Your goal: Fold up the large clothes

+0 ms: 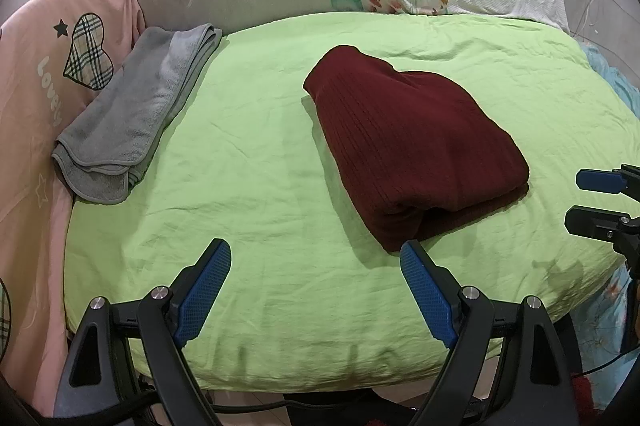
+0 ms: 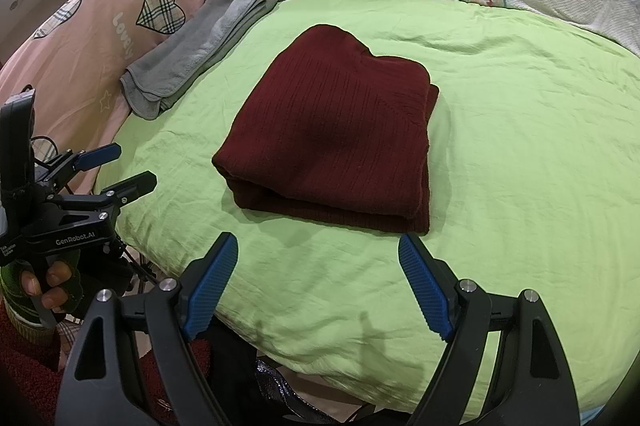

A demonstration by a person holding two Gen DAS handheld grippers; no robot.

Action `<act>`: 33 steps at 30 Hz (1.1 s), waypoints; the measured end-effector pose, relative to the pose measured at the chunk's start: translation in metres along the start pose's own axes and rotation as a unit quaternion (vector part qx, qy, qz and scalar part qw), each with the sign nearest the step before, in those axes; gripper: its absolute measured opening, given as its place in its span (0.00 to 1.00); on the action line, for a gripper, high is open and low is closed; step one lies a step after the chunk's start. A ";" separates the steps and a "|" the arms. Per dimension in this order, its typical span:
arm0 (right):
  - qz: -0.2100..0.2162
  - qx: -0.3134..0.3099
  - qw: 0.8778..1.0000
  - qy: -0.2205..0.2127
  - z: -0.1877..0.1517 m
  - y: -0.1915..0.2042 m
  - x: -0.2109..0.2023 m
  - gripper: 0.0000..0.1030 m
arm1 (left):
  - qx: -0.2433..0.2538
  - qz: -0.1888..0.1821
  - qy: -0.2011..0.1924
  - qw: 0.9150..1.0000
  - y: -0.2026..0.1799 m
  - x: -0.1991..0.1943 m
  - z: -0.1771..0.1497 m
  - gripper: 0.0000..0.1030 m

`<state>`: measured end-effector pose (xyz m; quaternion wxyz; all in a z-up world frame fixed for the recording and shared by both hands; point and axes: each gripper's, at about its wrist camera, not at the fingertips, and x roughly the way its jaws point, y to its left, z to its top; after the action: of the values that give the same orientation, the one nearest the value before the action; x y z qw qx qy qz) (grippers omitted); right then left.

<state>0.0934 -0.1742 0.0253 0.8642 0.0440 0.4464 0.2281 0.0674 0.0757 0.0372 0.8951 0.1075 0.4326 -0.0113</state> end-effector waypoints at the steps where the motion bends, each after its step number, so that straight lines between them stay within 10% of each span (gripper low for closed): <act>1: 0.000 0.000 1.000 0.000 -0.001 0.000 -0.001 0.80 | 0.000 0.000 0.000 1.000 0.000 0.000 0.000 0.84; 33: 0.001 -0.003 1.000 -0.004 0.009 -0.007 0.002 0.80 | 0.008 -0.004 -0.003 1.000 -0.004 0.004 0.008 0.84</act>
<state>0.1040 -0.1781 0.0274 0.8658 0.0425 0.4420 0.2306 0.0759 0.0702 0.0379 0.8954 0.1130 0.4304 -0.0185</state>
